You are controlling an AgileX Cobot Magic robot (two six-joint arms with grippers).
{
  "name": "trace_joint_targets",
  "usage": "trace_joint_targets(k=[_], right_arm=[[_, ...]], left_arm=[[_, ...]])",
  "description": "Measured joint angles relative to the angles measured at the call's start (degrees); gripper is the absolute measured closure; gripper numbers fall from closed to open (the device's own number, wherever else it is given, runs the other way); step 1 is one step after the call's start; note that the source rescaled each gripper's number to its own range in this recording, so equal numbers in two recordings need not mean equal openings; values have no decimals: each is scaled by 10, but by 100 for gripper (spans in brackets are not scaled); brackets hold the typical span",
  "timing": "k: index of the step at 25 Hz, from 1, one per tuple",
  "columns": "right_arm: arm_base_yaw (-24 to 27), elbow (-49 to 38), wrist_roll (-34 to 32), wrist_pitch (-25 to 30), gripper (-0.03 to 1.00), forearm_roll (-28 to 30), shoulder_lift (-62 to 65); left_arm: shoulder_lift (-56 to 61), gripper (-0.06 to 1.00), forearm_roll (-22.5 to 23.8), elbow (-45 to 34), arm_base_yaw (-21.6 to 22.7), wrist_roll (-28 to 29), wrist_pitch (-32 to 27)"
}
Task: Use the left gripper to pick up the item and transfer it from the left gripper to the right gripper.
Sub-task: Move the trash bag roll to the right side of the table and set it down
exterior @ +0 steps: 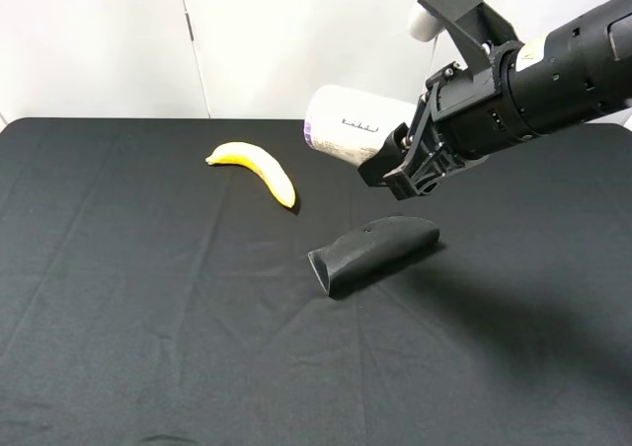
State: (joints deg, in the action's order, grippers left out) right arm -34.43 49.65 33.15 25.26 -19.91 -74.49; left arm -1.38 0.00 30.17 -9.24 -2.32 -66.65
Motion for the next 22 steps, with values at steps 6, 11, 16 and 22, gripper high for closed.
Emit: trace_joint_targets(k=[6,11,16,22], right_arm=[[0,0,-8,0,96,0,0],[0,0,-9,0,96,0,0],[0,0,-11,0,96,0,0],[0,0,-11,0,96,0,0]], left_arm=[[0,4,-4,0,0,0,7],[0,4,-5,-15,0,0,49],[0,4,-7,-18,0,0,57],[0,4,-8,-18,0,-1,57]])
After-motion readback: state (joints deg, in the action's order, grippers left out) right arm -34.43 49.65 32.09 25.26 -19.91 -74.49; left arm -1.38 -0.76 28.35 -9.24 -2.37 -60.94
